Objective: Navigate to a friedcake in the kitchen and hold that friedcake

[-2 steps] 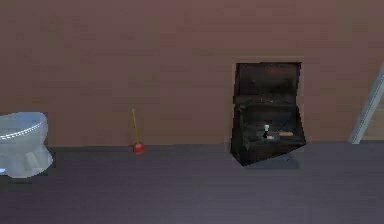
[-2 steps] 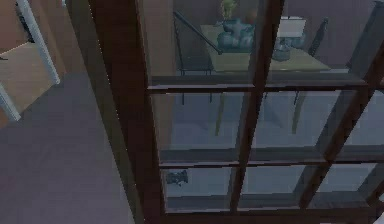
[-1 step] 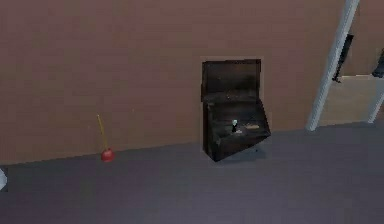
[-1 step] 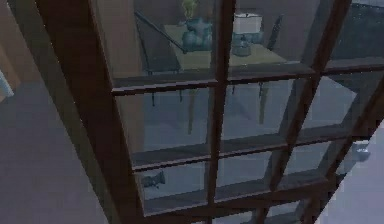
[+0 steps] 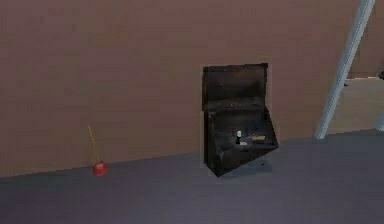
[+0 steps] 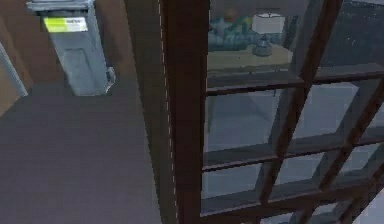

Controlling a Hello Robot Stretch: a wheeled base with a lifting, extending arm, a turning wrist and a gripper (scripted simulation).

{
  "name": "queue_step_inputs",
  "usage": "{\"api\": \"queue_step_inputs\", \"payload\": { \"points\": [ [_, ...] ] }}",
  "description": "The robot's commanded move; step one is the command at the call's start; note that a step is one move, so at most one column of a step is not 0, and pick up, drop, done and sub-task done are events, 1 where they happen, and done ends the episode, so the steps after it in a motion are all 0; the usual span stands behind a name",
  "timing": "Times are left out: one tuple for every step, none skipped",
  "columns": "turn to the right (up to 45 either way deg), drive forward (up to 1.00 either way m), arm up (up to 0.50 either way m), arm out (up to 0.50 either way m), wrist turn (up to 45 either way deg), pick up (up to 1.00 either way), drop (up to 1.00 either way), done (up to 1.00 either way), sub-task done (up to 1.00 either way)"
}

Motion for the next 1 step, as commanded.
{"api": "queue_step_inputs", "payload": {
  "points": [
    [9.0, 0.0, 0.0, 0.0, 0.0, 0.0, 0.0, 0.0, 0.0]
  ]
}}
